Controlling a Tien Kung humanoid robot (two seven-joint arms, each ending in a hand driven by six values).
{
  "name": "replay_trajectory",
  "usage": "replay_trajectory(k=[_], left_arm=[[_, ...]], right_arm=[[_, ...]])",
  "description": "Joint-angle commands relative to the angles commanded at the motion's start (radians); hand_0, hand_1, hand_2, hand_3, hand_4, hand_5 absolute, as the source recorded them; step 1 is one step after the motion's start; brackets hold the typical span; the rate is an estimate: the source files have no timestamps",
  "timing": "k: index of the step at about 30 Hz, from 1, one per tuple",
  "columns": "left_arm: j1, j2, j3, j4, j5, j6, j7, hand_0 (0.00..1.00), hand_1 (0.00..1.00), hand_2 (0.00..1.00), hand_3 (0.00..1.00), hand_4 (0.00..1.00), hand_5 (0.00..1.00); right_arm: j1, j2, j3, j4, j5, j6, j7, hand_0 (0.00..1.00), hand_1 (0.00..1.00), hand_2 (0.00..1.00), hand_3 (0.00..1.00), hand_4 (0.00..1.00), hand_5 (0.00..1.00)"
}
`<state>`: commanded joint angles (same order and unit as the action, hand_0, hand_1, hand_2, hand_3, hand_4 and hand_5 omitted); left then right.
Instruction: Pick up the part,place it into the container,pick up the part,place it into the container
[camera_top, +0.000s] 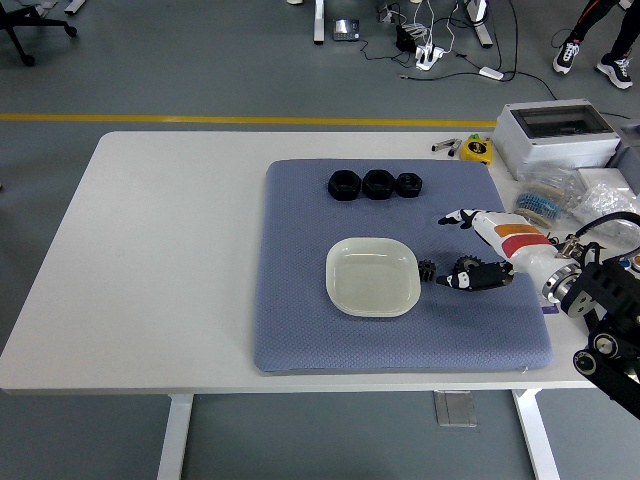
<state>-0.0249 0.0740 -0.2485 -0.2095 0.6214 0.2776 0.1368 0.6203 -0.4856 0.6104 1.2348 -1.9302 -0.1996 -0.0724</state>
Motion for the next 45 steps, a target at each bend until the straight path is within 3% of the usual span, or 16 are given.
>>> replay_trajectory(k=[6,16,17,28,35,36,40,41,45], left_arm=[[0.000,0.001,0.001,-0.001,0.002,-0.001,-0.002,0.693,0.704,0.766,0.626,0.661,0.624],[-0.002,0.003,-0.002,-0.003,0.016,-0.004,0.001,0.692,0.704,0.766,0.626,0.659,0.625],[-0.002,0.003,-0.001,-0.003,0.015,-0.004,0.001,0.692,0.702,0.761,0.629,0.657,0.628],[-0.005,0.004,0.002,-0.004,0.019,-0.005,-0.001,0.692,0.701,0.762,0.629,0.656,0.631],[-0.004,0.004,0.002,-0.006,0.022,-0.003,0.001,0.693,0.699,0.761,0.628,0.655,0.633],[-0.004,0.004,0.002,-0.006,0.022,-0.003,0.001,0.691,0.699,0.760,0.628,0.654,0.634],[-0.003,0.004,-0.001,-0.006,0.026,-0.003,0.002,0.691,0.699,0.760,0.628,0.654,0.634],[-0.003,0.004,-0.001,-0.006,0.027,-0.003,0.002,0.691,0.698,0.759,0.628,0.654,0.636],[-0.003,0.005,-0.002,-0.006,0.027,-0.004,0.002,0.691,0.698,0.759,0.628,0.654,0.636]], right_arm=[[0.028,0.017,-0.039,-0.063,-0.132,0.009,0.002,0.707,0.735,0.786,0.793,0.968,0.323],[0.087,0.055,-0.102,-0.223,-0.037,-0.012,0.020,0.688,0.712,0.764,0.739,0.928,0.324],[0.091,0.055,-0.106,-0.232,-0.029,-0.012,0.023,0.636,0.683,0.730,0.651,0.882,0.332],[0.111,0.063,-0.134,-0.314,0.035,0.006,0.041,0.614,0.669,0.718,0.618,0.865,0.339],[0.110,0.063,-0.144,-0.328,0.045,0.004,0.045,0.592,0.658,0.714,0.621,0.863,0.345],[0.109,0.063,-0.145,-0.328,0.045,0.001,0.045,0.475,0.589,0.664,0.605,0.833,0.342],[0.109,0.063,-0.147,-0.328,0.051,-0.010,0.050,0.475,0.589,0.664,0.605,0.833,0.342],[0.110,0.063,-0.147,-0.328,0.051,-0.011,0.050,0.207,0.413,0.497,0.504,0.737,0.348],[0.107,0.063,-0.148,-0.329,0.054,-0.017,0.055,0.207,0.413,0.497,0.504,0.737,0.348]])
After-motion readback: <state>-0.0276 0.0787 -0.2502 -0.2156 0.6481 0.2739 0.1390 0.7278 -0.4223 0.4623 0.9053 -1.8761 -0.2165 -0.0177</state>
